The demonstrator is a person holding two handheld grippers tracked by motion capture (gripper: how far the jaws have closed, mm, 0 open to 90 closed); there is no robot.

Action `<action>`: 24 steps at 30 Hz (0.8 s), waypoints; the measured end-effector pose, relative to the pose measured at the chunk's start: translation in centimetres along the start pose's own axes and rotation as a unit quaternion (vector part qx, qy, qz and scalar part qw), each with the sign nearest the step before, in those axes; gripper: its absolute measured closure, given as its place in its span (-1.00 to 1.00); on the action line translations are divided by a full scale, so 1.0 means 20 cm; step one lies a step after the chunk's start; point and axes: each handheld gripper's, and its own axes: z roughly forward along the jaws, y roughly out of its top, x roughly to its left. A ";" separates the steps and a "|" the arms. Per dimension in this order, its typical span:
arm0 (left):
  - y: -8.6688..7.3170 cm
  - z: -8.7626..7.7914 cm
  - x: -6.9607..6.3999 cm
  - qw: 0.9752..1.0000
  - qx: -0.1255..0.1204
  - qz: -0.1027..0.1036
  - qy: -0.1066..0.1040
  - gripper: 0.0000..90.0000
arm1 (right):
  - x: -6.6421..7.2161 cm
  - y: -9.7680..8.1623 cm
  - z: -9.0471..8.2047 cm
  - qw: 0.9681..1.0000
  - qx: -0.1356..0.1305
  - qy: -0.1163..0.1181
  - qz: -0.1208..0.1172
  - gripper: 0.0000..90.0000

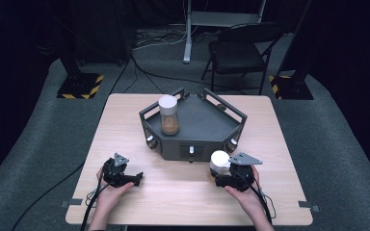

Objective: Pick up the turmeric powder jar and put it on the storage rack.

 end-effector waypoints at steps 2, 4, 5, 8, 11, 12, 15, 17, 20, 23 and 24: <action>0.00 0.00 0.00 1.000 0.000 0.000 0.000 -0.99 | 0.00 0.00 0.01 1.000 -0.002 0.002 0.000 -0.65; 0.00 0.00 0.00 1.000 0.000 0.000 0.000 -1.00 | 0.00 0.00 0.02 1.000 -0.004 0.000 -0.002 -0.61; 0.00 0.00 0.00 1.000 0.000 0.000 0.000 -0.99 | 0.00 0.00 0.03 1.000 -0.005 0.000 -0.002 -0.59; 0.00 0.00 0.00 1.000 0.000 0.000 0.000 -0.99 | 0.00 -0.01 0.04 1.000 -0.008 0.003 -0.002 -0.54; 0.00 0.00 0.00 1.000 0.000 0.000 0.000 -0.99 | 0.00 -0.01 0.06 1.000 -0.009 0.005 -0.001 -0.50; 0.00 0.00 0.00 1.000 0.000 0.000 0.000 -0.99 | -0.01 -0.01 0.07 1.000 -0.010 0.007 0.000 -0.49; 0.00 0.00 0.00 1.000 0.000 0.000 0.000 -0.99 | -0.01 -0.01 0.09 1.000 -0.011 0.010 0.003 -0.40; 0.00 0.00 0.00 1.000 0.000 0.000 0.000 -0.99 | -0.01 -0.02 0.10 1.000 -0.015 0.007 -0.001 -0.37; 0.00 0.00 0.00 1.000 0.000 0.000 0.000 -1.00 | 0.00 -0.02 0.10 1.000 -0.017 0.002 -0.005 -0.35; 0.00 0.00 0.00 1.000 0.000 0.000 0.000 -0.99 | 0.00 -0.01 0.09 1.000 -0.015 0.001 -0.006 -0.34; 0.00 0.00 0.00 1.000 0.000 0.000 0.000 -1.00 | 0.00 -0.01 0.09 1.000 -0.014 0.001 -0.005 -0.34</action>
